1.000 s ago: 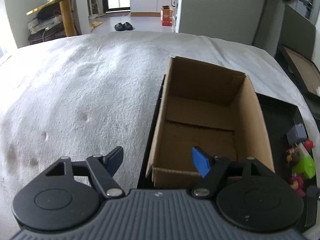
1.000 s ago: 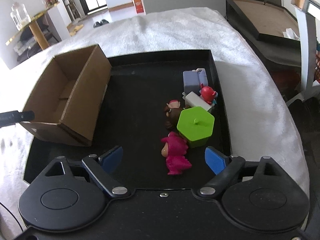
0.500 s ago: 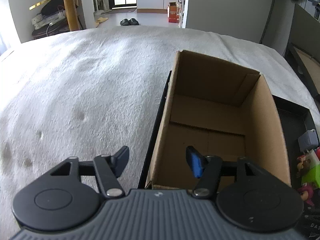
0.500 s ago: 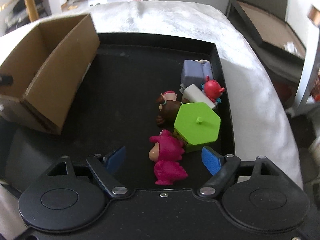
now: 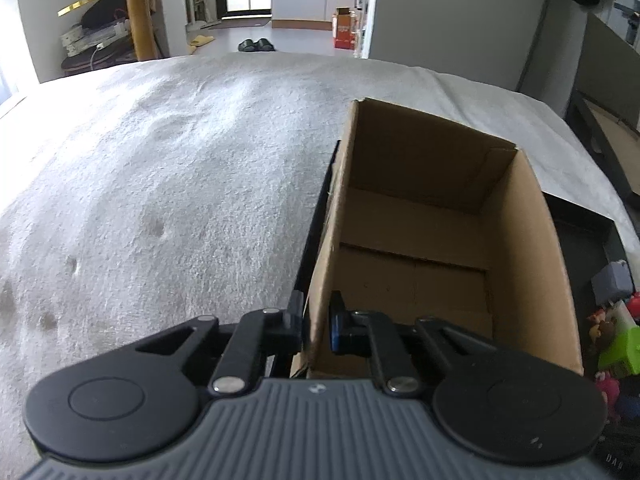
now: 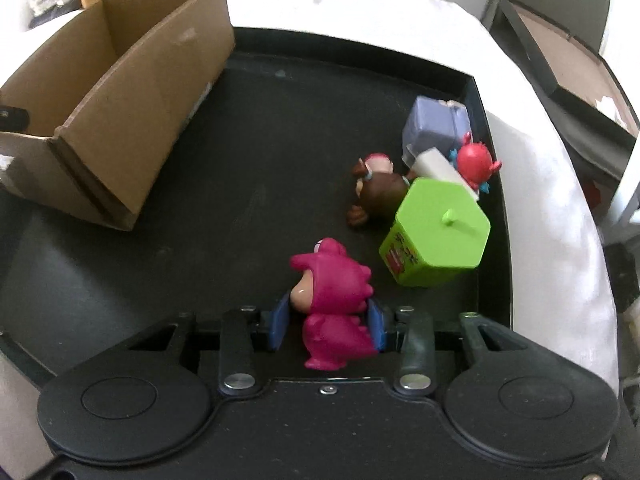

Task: Organize rigid objects
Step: 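Carry the pink figurine into the box and open the right tool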

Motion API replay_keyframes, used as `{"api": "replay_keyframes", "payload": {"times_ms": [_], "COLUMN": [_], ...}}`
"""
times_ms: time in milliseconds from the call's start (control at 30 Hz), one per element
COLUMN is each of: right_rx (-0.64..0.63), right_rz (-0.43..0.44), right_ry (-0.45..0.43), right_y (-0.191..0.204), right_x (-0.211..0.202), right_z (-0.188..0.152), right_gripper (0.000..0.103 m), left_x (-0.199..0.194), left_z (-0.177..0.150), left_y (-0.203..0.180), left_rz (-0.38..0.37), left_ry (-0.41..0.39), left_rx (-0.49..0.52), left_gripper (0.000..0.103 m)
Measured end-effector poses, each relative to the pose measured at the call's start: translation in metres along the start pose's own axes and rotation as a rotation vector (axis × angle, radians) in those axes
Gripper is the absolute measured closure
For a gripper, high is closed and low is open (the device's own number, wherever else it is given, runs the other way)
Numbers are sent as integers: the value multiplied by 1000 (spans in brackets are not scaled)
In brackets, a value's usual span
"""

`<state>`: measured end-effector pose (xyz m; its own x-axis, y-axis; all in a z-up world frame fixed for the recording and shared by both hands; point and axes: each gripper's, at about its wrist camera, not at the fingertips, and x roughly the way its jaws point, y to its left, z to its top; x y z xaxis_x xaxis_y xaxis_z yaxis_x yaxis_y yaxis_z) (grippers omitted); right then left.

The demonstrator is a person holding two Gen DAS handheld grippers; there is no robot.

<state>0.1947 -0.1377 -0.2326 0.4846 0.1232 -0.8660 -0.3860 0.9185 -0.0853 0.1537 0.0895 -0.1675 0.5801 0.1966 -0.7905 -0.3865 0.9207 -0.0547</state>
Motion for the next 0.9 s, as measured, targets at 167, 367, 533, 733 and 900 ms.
{"api": "replay_keyframes", "payload": {"times_ms": [167, 367, 533, 733, 900], "right_rx": [16, 25, 34, 25, 1], "right_rz": [32, 66, 95, 129, 148], "right_ry": [-22, -65, -102, -140, -177], "right_y": [2, 5, 3, 10, 17], "right_x": [-11, -27, -36, -49, -53], "right_z": [1, 6, 15, 21, 27], "right_gripper": [64, 64, 64, 64, 64], "left_x": [-7, -17, -25, -29, -27], "left_z": [-8, -20, -29, -32, -31], "left_y": [-2, 2, 2, 7, 7], "left_rz": [-17, -36, -49, -54, -40], "left_ry": [-1, 13, 20, 19, 23], "left_rx": [21, 24, 45, 40, 37], "left_gripper": [92, 92, 92, 92, 92]}}
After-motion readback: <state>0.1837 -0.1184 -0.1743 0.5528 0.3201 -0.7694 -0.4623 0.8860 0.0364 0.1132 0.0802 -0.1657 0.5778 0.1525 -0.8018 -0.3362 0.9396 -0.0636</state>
